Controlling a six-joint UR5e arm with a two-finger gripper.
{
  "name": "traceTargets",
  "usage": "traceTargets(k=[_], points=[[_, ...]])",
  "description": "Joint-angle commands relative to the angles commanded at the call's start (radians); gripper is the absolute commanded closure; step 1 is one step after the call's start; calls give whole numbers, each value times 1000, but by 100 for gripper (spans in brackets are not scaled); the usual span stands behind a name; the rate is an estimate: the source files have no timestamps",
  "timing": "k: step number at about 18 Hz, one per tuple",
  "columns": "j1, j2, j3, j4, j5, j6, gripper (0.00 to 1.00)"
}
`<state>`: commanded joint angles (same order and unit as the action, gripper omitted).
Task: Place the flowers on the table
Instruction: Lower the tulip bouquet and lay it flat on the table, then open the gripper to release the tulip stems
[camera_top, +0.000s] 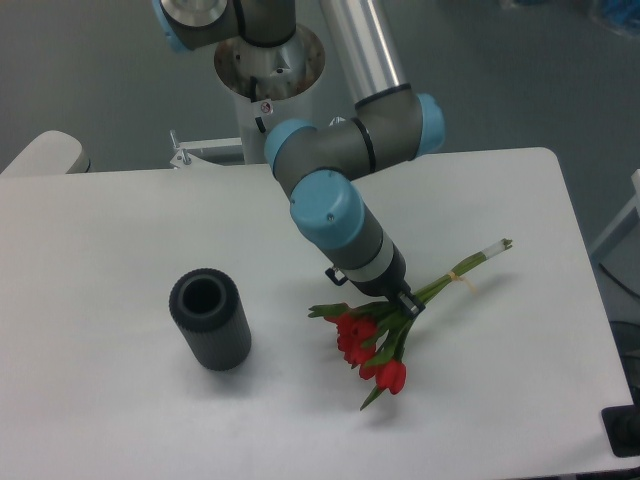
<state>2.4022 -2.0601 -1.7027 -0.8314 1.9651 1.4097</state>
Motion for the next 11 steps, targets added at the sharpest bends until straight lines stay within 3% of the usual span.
traceTargets(k=[4, 6, 7, 9, 11], points=[[9, 0, 1, 0, -8, 0, 82], [9, 1, 3, 5, -17, 0, 70], [9, 3, 8, 5, -20, 0, 50], [9, 8, 17, 6, -22, -9, 0], [9, 24, 40, 6, -44, -14, 0]])
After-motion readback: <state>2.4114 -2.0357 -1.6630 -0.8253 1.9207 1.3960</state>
